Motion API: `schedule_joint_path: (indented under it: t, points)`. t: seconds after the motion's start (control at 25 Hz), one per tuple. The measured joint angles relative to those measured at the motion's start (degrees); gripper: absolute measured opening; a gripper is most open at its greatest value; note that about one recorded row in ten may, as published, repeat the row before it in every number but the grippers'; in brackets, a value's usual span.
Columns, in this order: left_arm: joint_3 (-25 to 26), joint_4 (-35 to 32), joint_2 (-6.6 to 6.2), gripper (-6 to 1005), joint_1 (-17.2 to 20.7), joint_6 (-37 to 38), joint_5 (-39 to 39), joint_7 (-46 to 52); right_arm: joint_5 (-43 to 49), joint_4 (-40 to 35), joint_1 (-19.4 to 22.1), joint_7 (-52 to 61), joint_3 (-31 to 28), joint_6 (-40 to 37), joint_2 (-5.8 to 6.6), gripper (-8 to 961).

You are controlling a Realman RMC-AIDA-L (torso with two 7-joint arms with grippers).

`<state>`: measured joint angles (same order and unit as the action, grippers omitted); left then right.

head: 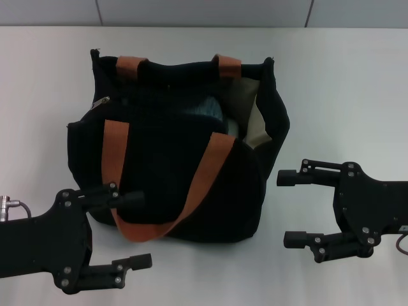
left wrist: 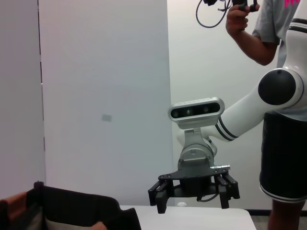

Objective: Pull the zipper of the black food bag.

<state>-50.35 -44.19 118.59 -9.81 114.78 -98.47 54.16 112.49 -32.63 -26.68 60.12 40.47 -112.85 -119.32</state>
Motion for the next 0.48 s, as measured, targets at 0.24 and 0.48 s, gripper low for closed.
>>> schedule_joint_path:
  t: [0.24,0.48]
  points:
    - [0.9,1.2,-0.02,742,-0.1,0.0,0.1,-1.0,0.0,0.0,0.1,0.0,0.0,0.0,-0.02,837]
    - [5.7,2.0,-0.02,742,0.9,0.1,0.9,-5.2,-0.1,0.0,0.0,-0.1,0.0,0.0,-0.13,837]
